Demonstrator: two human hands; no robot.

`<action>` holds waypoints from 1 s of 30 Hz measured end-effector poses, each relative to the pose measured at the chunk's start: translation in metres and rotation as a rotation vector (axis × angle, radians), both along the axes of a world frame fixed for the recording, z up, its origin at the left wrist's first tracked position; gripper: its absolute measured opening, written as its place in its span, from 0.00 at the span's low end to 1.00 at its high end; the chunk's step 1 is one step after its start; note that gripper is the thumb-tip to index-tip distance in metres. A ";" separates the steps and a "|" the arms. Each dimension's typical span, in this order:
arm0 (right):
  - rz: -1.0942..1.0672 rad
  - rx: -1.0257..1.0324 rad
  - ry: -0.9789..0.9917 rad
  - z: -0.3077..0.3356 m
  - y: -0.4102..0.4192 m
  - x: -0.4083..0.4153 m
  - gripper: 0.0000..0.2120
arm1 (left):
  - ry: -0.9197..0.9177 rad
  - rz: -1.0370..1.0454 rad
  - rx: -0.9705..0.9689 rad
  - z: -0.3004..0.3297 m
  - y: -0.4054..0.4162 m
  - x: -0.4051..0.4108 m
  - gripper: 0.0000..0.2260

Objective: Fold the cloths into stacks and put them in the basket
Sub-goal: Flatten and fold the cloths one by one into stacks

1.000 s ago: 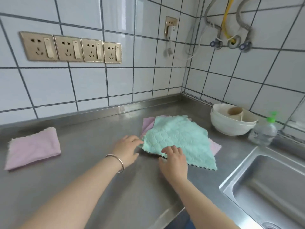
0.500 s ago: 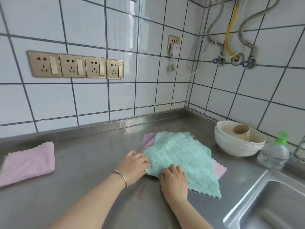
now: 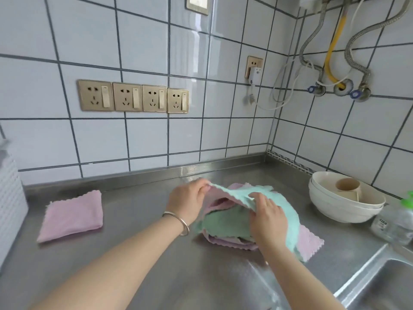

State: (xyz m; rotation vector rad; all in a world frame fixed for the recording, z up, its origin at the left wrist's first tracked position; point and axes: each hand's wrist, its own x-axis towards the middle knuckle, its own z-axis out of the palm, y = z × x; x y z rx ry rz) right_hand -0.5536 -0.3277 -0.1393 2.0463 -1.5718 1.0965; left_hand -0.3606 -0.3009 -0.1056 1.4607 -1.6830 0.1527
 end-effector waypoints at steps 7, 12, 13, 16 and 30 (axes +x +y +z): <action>0.234 -0.005 -0.007 0.079 0.025 0.027 0.14 | 0.024 0.174 -0.175 0.071 0.064 0.087 0.10; 0.271 0.089 0.117 0.108 0.035 0.090 0.10 | -0.152 0.342 -0.140 0.096 0.124 0.176 0.10; 0.247 0.149 0.151 0.112 0.034 0.106 0.10 | -0.162 0.392 -0.105 0.100 0.131 0.192 0.11; 0.281 0.251 0.012 0.123 0.034 0.148 0.10 | -0.112 0.492 -0.002 0.113 0.151 0.227 0.10; 0.736 0.373 -0.156 0.079 0.165 0.120 0.19 | -0.163 0.235 0.373 0.065 0.337 0.232 0.10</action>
